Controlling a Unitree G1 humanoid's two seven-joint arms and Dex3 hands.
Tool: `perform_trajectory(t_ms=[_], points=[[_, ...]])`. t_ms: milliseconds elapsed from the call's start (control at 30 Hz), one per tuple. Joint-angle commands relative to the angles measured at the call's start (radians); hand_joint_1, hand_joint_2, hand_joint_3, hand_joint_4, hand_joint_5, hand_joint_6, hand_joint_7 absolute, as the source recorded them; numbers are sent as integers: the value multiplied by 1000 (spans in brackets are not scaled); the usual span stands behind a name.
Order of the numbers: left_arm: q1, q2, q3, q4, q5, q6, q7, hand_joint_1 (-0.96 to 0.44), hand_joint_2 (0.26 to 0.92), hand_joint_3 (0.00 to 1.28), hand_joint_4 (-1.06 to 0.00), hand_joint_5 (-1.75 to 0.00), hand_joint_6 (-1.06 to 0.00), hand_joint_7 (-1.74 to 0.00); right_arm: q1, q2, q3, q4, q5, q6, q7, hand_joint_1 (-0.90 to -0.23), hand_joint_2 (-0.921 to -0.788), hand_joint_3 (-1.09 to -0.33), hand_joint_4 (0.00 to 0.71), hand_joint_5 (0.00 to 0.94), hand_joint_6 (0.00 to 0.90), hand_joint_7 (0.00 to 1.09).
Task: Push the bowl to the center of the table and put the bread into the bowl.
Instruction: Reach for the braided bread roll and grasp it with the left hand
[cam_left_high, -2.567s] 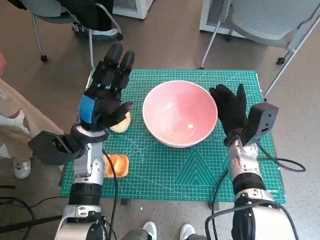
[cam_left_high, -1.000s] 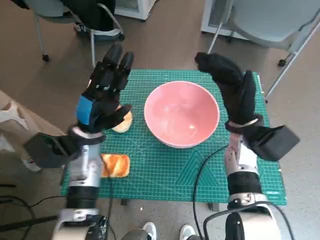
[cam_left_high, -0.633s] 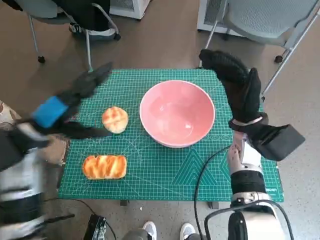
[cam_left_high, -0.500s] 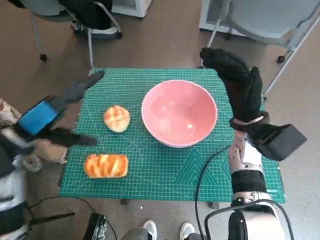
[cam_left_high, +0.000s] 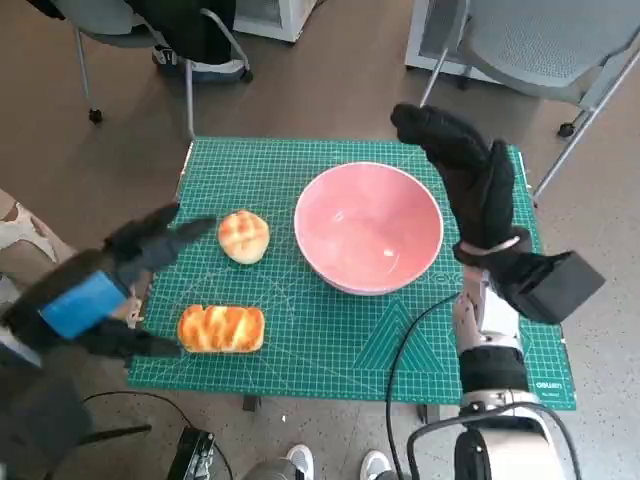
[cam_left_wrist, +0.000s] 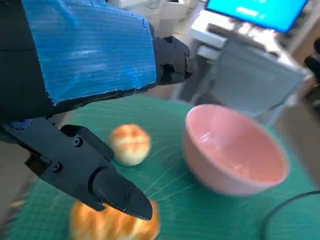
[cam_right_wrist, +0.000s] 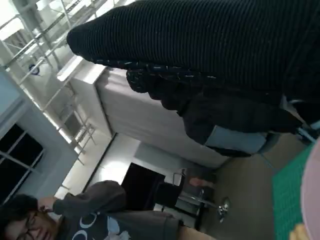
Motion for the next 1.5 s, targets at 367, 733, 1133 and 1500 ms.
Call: perform_trajectory(t_ms=[367,733,1133,1500], points=[[14,37,-259,-97,244,264,-27,-301,667,11,-152,-10,-315,-29,24,12,-2,30,38,38,12,-660,-921,-773,248,2,244,230],[-50,-13,-408,7,352,290,11,-318,674,10,-184,-10,-335,-17,43,8,-4,3,53,62,18,-659,-921,-777,246,1,243,254],[-90,-43,-446,83,385,298,19,-291,685,11,-213,-7,-355,-9,59,3,-3,-20,60,76,14,-645,-921,-778,239,0,206,268],[-133,-82,-490,167,417,305,35,-262,694,14,-228,-3,-361,-4,71,1,2,-31,46,61,6,-639,-921,-780,236,0,192,289]])
